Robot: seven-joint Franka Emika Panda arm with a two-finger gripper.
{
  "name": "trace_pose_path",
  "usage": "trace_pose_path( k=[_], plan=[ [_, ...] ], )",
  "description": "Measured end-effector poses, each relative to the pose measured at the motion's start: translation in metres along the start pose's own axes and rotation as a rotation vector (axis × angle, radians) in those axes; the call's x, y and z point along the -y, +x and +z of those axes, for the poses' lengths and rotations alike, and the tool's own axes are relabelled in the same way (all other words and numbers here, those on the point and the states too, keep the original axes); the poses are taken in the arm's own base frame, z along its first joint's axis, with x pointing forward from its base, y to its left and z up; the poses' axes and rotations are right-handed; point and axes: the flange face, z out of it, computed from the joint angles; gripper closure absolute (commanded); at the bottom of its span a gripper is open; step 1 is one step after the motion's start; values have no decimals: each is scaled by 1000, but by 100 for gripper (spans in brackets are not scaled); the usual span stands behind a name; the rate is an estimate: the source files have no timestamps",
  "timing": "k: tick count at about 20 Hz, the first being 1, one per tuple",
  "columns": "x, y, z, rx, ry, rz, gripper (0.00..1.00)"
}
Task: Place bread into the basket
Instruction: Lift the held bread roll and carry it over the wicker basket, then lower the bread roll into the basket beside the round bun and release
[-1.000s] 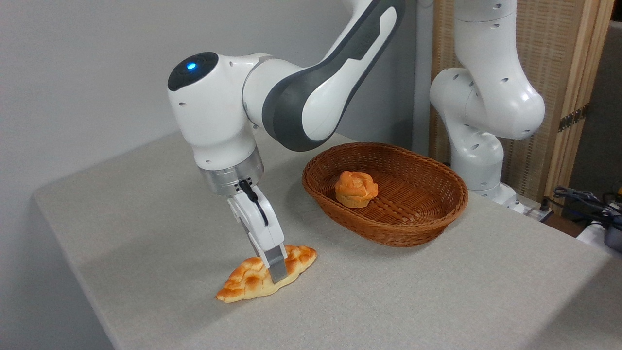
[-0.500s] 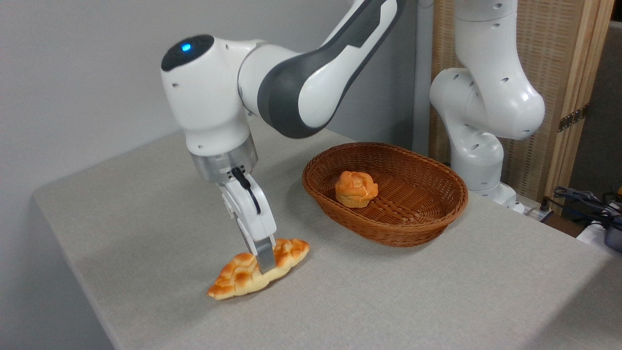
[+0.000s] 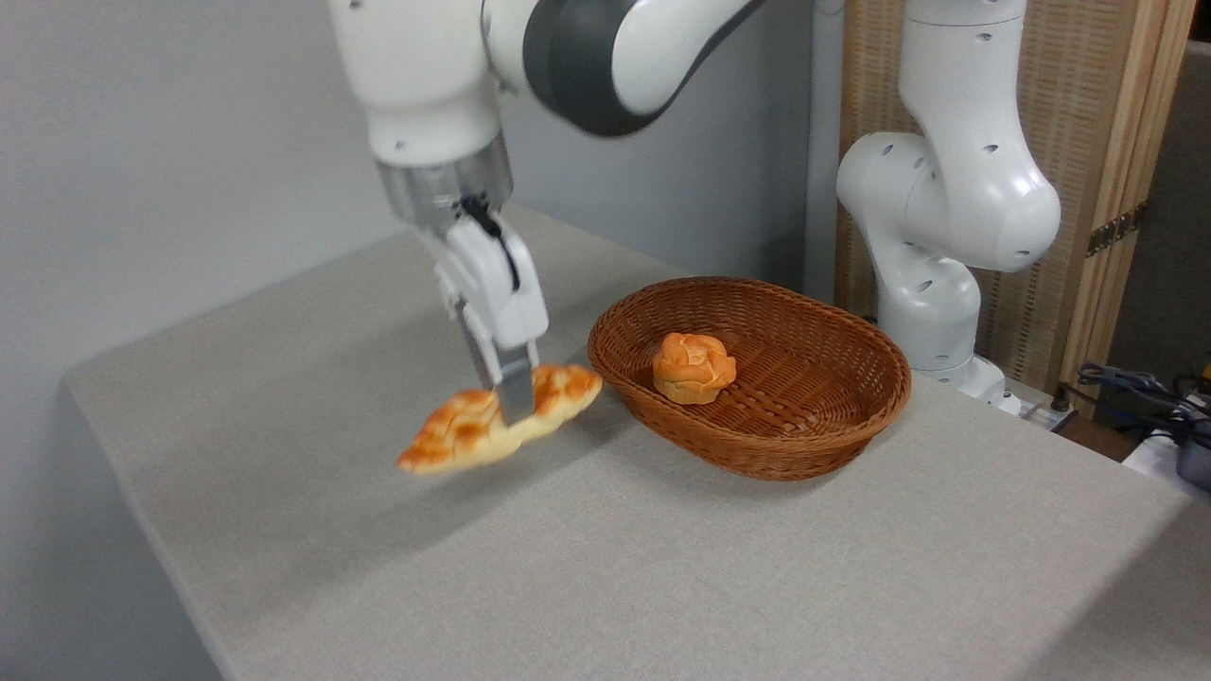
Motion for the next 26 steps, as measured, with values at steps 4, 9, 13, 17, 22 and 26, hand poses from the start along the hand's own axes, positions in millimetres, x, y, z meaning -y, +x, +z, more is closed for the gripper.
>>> trace_pose_path(
  k=[4, 9, 13, 17, 22, 26],
  plan=[
    [-23, -13, -16, 35, -67, 6, 60],
    [-62, -42, -29, 143, -227, 8, 46],
    [-74, -65, -22, 196, -330, 20, 19],
    [-74, -92, 5, 247, -447, 126, 0],
    [-72, -98, 22, 264, -479, 204, 0],
    [-71, -94, 25, 258, -470, 225, 0]
  ],
)
